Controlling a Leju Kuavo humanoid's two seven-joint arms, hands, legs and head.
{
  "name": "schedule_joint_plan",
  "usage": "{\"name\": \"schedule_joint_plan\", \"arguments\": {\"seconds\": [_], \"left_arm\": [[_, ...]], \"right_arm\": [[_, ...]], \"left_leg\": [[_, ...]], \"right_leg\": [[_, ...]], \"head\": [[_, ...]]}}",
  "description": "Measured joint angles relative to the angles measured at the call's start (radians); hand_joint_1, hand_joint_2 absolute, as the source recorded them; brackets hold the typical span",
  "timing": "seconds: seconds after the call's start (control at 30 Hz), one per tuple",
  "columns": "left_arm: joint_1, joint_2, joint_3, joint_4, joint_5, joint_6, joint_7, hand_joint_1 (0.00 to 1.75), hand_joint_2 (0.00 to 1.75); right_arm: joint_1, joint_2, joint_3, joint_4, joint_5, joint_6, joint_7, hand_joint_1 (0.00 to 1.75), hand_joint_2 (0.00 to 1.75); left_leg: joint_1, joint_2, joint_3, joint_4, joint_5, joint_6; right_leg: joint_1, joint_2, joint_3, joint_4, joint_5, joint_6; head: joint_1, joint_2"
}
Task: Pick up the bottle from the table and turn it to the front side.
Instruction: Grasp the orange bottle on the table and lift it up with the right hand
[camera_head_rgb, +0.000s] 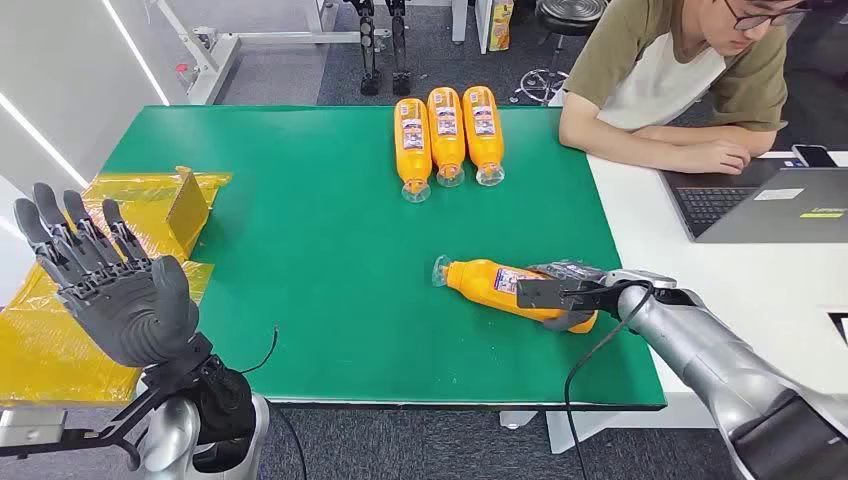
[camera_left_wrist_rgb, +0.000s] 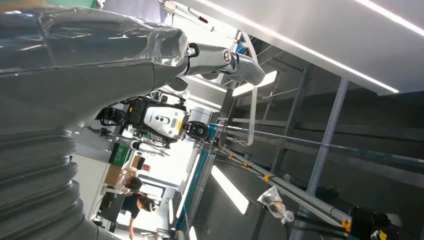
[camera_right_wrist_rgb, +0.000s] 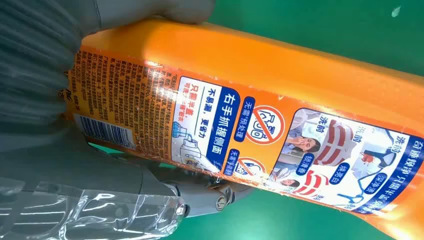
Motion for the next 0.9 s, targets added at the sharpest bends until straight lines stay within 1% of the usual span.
{"name": "schedule_joint_plan", "arguments": {"seconds": [0.07, 0.17, 0.27, 0.4, 0.47, 0.57, 0.63, 0.77, 0.83, 0.9], "left_arm": [[0.0, 0.0, 0.0, 0.0, 0.0, -0.001, 0.0, 0.0, 1.75], [0.0, 0.0, 0.0, 0.0, 0.0, -0.004, 0.0, 0.0, 1.75], [0.0, 0.0, 0.0, 0.0, 0.0, -0.004, 0.0, 0.0, 1.75], [0.002, 0.0, 0.0, 0.001, -0.001, -0.005, 0.0, 0.0, 1.75], [0.002, -0.001, 0.0, 0.008, -0.001, -0.017, 0.0, 0.0, 1.75], [-0.003, -0.003, -0.001, 0.051, 0.0, -0.043, 0.001, 0.0, 1.75], [-0.01, -0.005, -0.005, 0.094, 0.0, -0.056, 0.002, 0.0, 1.75], [-0.034, -0.007, -0.026, 0.227, 0.011, -0.09, 0.003, 0.0, 1.75], [-0.045, -0.008, -0.031, 0.298, 0.028, -0.105, 0.003, 0.0, 1.75], [-0.059, -0.011, -0.032, 0.367, 0.053, -0.126, 0.004, 0.0, 1.75]], "right_arm": [[0.002, 0.001, 0.001, 0.002, -0.003, -0.012, -0.004, 1.75, 1.75], [0.014, 0.002, 0.002, 0.007, -0.016, -0.067, -0.017, 1.75, 1.75], [0.036, 0.007, 0.001, 0.008, -0.037, -0.174, -0.025, 1.75, 1.75], [0.082, 0.031, -0.018, 0.0, -0.065, -0.372, -0.043, 1.75, 1.75], [0.122, 0.053, -0.044, -0.019, -0.076, -0.504, -0.071, 1.75, 1.75], [0.209, 0.096, -0.108, -0.084, -0.088, -0.721, -0.139, 1.75, 1.75], [0.266, 0.126, -0.15, -0.137, -0.089, -0.822, -0.175, 1.75, 1.75], [0.384, 0.186, -0.219, -0.26, -0.08, -0.961, -0.238, 1.75, 1.75], [0.424, 0.217, -0.243, -0.313, -0.08, -1.002, -0.273, 1.75, 1.75], [0.45, 0.246, -0.258, -0.351, -0.078, -1.023, -0.308, 1.75, 1.75]], "left_leg": [[0.0, 0.0, 0.0, 0.0, 0.0, 0.0], [0.0, 0.0, 0.0, 0.0, 0.0, 0.0], [0.0, 0.0, 0.001, 0.0, 0.0, 0.0], [0.0, 0.0, 0.001, 0.0, 0.0, 0.0], [0.0, 0.0, 0.001, 0.0, 0.0, 0.0], [0.0, -0.001, 0.001, 0.0, 0.0, 0.0], [0.0, 0.0, 0.001, 0.0, 0.0, 0.0], [0.0, -0.003, 0.001, -0.001, -0.001, -0.001], [0.0, -0.001, 0.001, -0.002, -0.002, -0.002], [0.0, 0.001, 0.001, -0.001, -0.002, -0.003]], "right_leg": [[0.0, 0.0, 0.0, 0.0, 0.0, 0.0], [0.0, 0.0, 0.001, 0.0, 0.0, 0.0], [0.0, 0.0, 0.002, 0.0, 0.0, 0.0], [0.0, 0.0, 0.002, 0.0, 0.001, 0.0], [0.0, 0.0, 0.002, 0.0, 0.0, 0.0], [0.0, -0.001, 0.001, 0.0, 0.0, 0.0], [0.0, 0.0, 0.001, 0.0, 0.0, 0.0], [0.0, -0.001, 0.0, 0.0, -0.004, -0.001], [0.0, 0.001, 0.0, 0.0, -0.004, -0.001], [0.0, 0.002, -0.001, 0.0, -0.004, -0.001]], "head": [[0.0, 0.0], [0.0, 0.0], [0.0, 0.0], [0.0, 0.0], [0.0, 0.0], [0.0, 0.0], [0.0, 0.0], [0.0, 0.0], [-0.001, 0.0], [0.0, 0.0]]}}
